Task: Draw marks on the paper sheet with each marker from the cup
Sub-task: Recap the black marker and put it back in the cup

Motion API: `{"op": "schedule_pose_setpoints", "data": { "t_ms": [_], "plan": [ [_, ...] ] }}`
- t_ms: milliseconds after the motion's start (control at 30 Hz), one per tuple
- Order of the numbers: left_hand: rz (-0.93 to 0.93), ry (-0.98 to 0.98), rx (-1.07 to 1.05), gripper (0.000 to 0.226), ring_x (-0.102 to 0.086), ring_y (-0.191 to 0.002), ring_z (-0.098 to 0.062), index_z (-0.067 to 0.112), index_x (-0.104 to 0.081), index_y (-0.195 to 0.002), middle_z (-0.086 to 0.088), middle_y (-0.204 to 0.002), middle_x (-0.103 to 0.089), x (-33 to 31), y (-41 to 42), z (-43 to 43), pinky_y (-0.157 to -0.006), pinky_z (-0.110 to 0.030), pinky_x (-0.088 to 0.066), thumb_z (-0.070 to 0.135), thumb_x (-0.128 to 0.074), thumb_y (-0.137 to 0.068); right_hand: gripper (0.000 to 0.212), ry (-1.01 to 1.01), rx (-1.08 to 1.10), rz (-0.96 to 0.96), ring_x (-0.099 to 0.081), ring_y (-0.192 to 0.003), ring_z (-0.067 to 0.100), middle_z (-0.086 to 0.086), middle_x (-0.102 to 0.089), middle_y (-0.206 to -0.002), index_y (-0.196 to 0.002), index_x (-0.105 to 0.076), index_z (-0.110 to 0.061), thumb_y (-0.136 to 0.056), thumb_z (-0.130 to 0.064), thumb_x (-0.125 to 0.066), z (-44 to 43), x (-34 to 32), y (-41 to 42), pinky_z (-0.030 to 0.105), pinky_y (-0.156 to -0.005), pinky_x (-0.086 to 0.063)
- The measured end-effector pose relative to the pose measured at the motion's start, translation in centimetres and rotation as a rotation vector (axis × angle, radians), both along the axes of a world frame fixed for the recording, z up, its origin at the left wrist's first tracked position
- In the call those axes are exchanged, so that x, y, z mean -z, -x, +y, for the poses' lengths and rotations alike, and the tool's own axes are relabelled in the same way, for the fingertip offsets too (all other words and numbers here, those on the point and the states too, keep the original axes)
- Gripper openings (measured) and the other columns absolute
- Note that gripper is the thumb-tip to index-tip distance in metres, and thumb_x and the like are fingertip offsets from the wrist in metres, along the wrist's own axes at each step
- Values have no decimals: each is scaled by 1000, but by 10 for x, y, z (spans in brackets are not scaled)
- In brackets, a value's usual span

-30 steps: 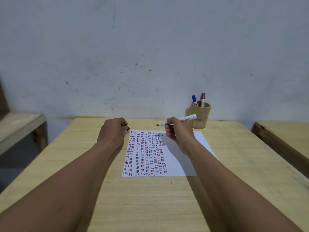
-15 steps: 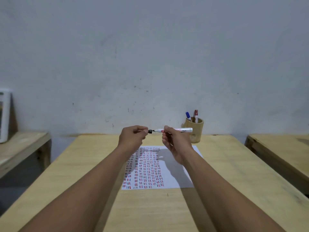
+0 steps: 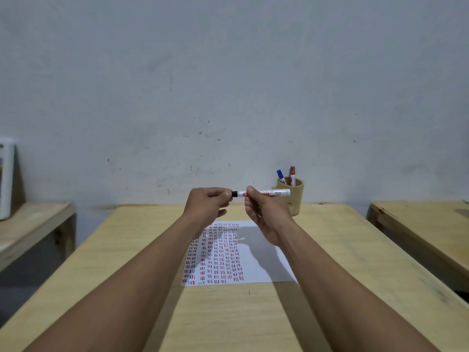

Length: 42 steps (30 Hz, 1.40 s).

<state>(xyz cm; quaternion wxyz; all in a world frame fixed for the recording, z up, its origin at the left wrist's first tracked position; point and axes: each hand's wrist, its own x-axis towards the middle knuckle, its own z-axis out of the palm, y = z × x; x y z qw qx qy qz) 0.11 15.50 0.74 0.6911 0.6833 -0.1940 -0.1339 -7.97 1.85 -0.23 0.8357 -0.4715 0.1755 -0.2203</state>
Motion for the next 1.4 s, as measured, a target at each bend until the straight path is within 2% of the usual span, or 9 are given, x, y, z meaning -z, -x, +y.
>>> {"op": "schedule_pose_setpoints", "data": {
  "t_ms": [200, 400, 500, 700, 833, 1000, 1133, 1300, 1400],
  "plan": [
    [-48, 14, -20, 13, -69, -90, -20, 8, -79, -99, -12, -98, -77, -3, 6, -5, -85, -36, -60, 15, -71, -91, 12, -118, 79, 24, -66, -63, 12, 7, -69, -74, -92, -71, 1, -92, -11, -74, 3, -4, -3, 20, -56, -61],
    [-224, -50, -152, 10, -74, -91, -22, 34, -78, -83, 3, -87, -79, -6, 12, -14, -90, -45, -59, 26, -74, -88, 64, 3, 282, 22, -66, -51, 12, 9, -68, -70, -147, -39, 0, -91, -3, -71, 9, -4, -13, 21, -52, -57],
    [-278, -58, -188, 11, -74, -89, -24, 33, -79, -85, 5, -86, -79, -17, 16, -19, -87, -43, -60, 26, -72, -89, 19, 254, 185, 110, -60, -64, 20, 11, -62, -79, -118, -57, -7, -100, -7, -54, 9, -15, -3, 33, -63, -59],
    [-416, -107, -189, 17, -67, -76, -9, 22, -81, -101, 7, -91, -76, -41, 17, -43, -65, -14, -46, 26, -67, -92, 10, 807, 167, 265, -64, -66, 20, 10, -68, -80, -106, -61, -12, -98, -13, -57, -16, -29, 9, 34, -57, -57],
    [-422, -122, -143, 25, -70, -85, -27, 28, -78, -87, -3, -87, -77, -44, 14, -69, -82, -39, -55, 36, -56, -97, 15, 924, 237, 259, -54, -54, 16, 4, -61, -66, -102, -70, -15, -99, -26, -61, -51, -31, 7, 27, -57, -44],
    [-316, -117, -97, 37, -70, -95, -19, 19, -70, -119, 5, -93, -75, -25, 6, -109, -94, -44, -54, 33, -41, -102, 27, 977, 349, 288, -47, -55, 12, -3, -55, -63, -94, -76, -10, -98, -32, -62, -95, -34, 3, 27, -56, -35],
    [-304, -190, -61, 35, -68, -98, -21, 16, -67, -121, 0, -103, -72, 2, 1, -139, -90, -37, -53, 30, -41, -103, 22, 1049, 432, 282, -60, -75, 17, 1, -66, -83, -97, -71, -8, -100, -27, -60, -131, -45, -4, 29, -71, -46],
    [-349, -334, 16, 52, -59, -109, -17, 17, -49, -144, -4, -128, -63, 25, -6, -170, -91, -28, -45, 30, -61, -95, 17, 1119, 502, 285, -59, -78, 11, -5, -64, -93, -117, -62, -14, -101, -20, -57, -162, -53, -11, 10, -52, -37],
    [-376, -399, 45, 60, -58, -111, -20, 13, -47, -142, 4, -117, -63, 36, -8, -186, -92, -31, -47, 31, -70, -89, 22, 1172, 466, 342, -60, -84, 14, -1, -67, -101, -121, -64, -14, -101, -20, -57, -171, -44, -22, 20, -62, -41]
  ]
}}
